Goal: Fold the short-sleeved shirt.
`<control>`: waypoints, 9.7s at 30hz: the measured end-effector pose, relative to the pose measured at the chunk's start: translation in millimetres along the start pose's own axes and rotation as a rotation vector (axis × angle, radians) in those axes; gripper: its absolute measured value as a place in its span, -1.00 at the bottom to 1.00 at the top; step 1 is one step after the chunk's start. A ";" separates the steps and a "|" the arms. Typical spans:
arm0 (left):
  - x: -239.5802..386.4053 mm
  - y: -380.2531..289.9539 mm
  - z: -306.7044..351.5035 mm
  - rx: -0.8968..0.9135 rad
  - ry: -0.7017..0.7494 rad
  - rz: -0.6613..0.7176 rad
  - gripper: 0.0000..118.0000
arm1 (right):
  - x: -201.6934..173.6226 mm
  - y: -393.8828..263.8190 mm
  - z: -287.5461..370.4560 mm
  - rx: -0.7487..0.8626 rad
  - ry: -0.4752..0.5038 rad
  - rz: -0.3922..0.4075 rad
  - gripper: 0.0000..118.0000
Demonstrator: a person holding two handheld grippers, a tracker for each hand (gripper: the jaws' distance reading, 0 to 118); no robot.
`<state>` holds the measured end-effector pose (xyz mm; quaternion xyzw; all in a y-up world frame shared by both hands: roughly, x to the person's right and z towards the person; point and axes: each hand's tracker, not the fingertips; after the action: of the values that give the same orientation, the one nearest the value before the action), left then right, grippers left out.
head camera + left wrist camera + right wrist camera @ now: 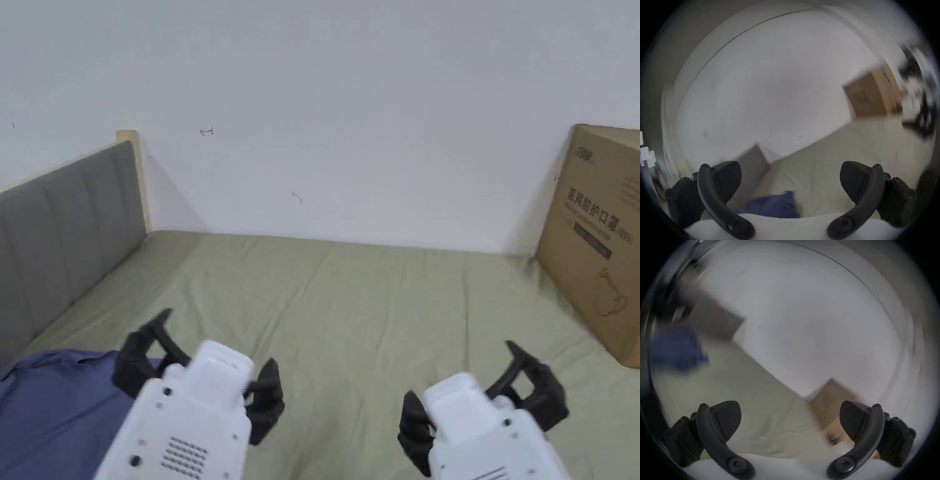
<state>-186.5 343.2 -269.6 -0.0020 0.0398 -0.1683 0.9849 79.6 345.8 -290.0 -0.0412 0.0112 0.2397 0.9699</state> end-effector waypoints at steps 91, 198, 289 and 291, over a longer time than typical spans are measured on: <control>-137.7 -35.5 81.9 0.058 0.086 0.241 -1.00 | -7.1 65.8 27.9 0.190 0.178 -0.410 -1.00; 292.1 -48.6 -226.5 -0.624 -1.177 -0.085 -0.98 | 86.2 -35.3 -64.7 -0.006 0.026 -0.494 -1.00; 66.3 -203.7 -269.7 -1.046 -0.720 0.273 -0.82 | 45.8 -77.1 -61.5 -0.205 0.251 -0.450 -0.92; 58.8 -196.3 -261.4 -1.005 -0.728 0.274 -0.82 | 45.0 -78.4 -92.0 -0.185 0.248 -0.447 -0.91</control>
<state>-216.8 140.9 -531.2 -0.5163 -0.2237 0.0101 0.8266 155.7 289.7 -377.7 -0.1600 0.0984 0.0127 0.9821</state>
